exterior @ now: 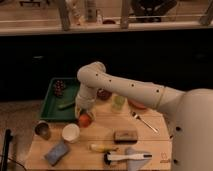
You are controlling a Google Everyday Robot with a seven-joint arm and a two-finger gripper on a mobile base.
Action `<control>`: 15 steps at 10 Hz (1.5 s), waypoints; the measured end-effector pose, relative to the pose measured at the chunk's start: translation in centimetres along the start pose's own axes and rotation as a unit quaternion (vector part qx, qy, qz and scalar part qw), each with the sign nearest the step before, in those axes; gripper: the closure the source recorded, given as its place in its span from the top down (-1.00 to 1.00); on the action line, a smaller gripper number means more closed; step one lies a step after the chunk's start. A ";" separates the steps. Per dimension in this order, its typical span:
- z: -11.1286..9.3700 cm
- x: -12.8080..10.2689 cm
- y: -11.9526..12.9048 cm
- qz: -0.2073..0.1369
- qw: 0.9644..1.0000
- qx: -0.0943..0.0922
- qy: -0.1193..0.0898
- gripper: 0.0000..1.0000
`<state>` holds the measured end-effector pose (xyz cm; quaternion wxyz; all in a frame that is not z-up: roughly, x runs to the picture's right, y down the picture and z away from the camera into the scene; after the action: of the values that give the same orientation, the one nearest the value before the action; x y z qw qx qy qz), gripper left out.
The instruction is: Place apple in paper cup
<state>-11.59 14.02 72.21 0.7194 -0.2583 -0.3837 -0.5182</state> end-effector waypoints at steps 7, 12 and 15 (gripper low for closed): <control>0.9 -0.5 -2.5 -0.034 0.999 -0.028 -0.010 -1.00; 2.1 -1.8 -5.0 -0.077 0.995 -0.059 -0.023 -1.00; 2.8 -2.9 -5.4 -0.092 0.993 -0.067 -0.033 -1.00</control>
<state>-17.97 15.95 71.25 0.6369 -0.2860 -0.3939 -0.5979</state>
